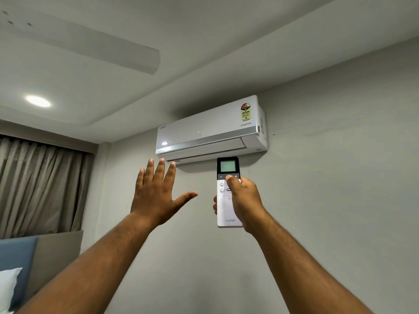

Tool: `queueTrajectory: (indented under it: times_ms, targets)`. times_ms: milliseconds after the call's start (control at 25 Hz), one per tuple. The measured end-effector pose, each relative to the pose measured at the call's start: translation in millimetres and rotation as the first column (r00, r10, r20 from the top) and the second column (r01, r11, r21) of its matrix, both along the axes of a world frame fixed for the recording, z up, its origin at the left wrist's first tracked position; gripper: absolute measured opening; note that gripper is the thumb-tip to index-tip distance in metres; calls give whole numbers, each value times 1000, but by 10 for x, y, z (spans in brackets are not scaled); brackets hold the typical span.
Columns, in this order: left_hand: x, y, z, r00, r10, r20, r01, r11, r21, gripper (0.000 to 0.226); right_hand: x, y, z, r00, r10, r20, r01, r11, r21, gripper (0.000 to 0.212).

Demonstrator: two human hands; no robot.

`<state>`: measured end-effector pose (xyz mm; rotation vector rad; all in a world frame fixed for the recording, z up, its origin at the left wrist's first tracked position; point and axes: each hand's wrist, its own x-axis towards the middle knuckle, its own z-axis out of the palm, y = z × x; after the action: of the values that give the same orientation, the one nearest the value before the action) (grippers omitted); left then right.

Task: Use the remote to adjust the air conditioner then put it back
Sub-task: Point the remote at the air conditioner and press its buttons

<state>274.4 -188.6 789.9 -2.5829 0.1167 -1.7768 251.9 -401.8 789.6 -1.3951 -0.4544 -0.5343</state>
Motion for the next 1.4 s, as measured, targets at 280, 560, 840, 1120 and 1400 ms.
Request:
queueTrajectory:
  times_ms: [280, 560, 840, 1120, 1400]
  targets:
    - [-45, -12, 37, 1000, -15, 2, 15, 1000, -13, 111, -77, -16, 55, 999, 32, 18, -32, 999, 13, 27]
    - [-57, 0, 43, 1000, -8, -1, 8, 1000, -10, 113, -129, -21, 52, 999, 30, 31, -29, 999, -16, 25]
    - [-48, 25, 19, 1000, -8, -5, 8, 1000, -3, 112, -107, -23, 42, 999, 32, 21, -32, 999, -9, 24]
    - [-49, 91, 7, 1000, -14, 14, 15, 1000, -13, 111, -64, -8, 22, 999, 28, 16, -28, 1000, -13, 13]
    - [-30, 115, -32, 999, -26, 38, 27, 999, -25, 108, -21, -4, 32, 999, 40, -14, -40, 998, -41, 11]
